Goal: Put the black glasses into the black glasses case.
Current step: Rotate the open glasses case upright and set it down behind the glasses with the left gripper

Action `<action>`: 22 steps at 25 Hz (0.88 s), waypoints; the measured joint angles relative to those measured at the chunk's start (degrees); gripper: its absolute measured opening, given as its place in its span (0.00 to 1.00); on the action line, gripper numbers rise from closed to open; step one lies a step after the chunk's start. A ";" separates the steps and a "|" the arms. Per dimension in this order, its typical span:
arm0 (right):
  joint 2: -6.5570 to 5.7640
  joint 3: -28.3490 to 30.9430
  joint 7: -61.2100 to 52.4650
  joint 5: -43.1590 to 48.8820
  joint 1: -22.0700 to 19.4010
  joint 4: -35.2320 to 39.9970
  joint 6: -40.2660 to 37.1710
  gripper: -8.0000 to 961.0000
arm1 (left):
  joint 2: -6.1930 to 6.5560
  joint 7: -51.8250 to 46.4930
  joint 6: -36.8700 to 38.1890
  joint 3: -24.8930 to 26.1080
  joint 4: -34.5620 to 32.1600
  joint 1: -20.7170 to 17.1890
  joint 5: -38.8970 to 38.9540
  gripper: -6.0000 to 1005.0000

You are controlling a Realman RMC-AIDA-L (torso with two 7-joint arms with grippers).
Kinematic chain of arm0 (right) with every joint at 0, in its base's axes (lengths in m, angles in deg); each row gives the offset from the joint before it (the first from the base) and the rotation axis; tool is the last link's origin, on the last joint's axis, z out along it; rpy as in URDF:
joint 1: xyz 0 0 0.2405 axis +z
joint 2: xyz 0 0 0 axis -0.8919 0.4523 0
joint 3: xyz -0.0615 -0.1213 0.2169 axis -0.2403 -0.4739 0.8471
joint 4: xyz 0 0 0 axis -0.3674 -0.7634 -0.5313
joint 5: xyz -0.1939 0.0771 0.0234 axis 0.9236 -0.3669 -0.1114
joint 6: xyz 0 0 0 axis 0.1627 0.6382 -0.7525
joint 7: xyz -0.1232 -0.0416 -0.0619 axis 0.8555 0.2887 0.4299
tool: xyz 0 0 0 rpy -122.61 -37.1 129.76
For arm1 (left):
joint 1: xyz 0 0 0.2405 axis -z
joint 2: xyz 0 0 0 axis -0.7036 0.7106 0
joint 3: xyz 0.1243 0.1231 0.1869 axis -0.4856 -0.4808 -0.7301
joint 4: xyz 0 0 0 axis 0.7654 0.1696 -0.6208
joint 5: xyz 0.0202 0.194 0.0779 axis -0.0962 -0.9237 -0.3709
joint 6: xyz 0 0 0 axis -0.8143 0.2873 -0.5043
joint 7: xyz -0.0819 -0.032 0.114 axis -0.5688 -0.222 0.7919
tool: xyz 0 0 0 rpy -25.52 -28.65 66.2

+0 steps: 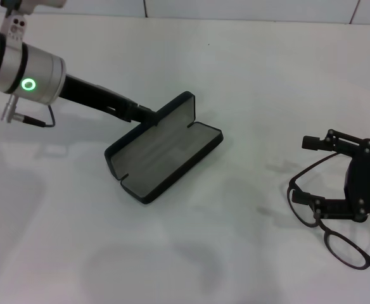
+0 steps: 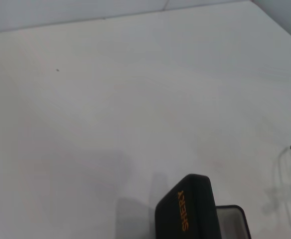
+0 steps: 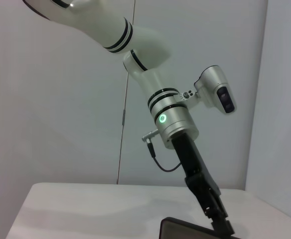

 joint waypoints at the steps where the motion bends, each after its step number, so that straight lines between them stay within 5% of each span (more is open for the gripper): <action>1: 0.00 0.00 0.00 0.00 0.01 0.00 0.00 0.89 | 0.13 0.00 -0.29 0.00 0.00 0.00 0.33 0.23; 8: 0.00 0.00 0.00 0.00 -0.03 0.00 0.00 0.89 | 1.25 0.29 -0.72 0.01 -0.36 0.02 1.51 0.27; 19: 0.09 0.00 -0.01 0.00 0.08 -0.08 0.01 0.89 | 2.34 0.49 1.61 0.02 -4.81 0.40 -0.40 0.62; 22: 0.09 0.00 0.00 0.00 0.03 -0.13 0.03 0.89 | 2.88 0.54 4.46 0.05 -6.44 0.60 0.57 0.63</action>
